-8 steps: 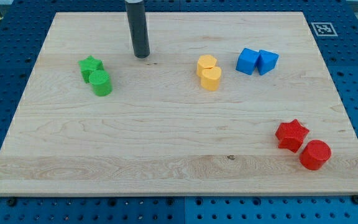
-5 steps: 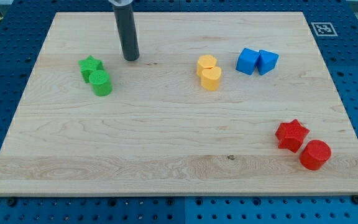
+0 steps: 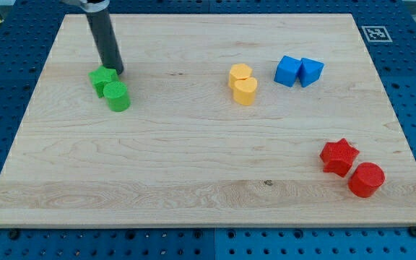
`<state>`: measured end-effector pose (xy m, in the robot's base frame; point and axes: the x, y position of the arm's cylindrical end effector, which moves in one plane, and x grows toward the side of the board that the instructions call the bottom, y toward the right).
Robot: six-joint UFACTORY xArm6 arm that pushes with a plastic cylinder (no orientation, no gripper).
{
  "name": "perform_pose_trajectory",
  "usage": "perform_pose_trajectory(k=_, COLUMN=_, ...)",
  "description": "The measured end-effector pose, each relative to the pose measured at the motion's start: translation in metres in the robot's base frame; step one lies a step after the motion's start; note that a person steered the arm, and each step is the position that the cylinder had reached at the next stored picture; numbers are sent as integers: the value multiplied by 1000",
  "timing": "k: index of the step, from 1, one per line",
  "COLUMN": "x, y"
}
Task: Push the green star towards left of the green circle
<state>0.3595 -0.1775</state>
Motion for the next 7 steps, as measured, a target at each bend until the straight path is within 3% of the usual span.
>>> perform_pose_trajectory(k=5, x=34, y=-2)
perform_pose_trajectory(k=6, x=19, y=51)
perform_pose_trajectory(k=7, x=27, y=65)
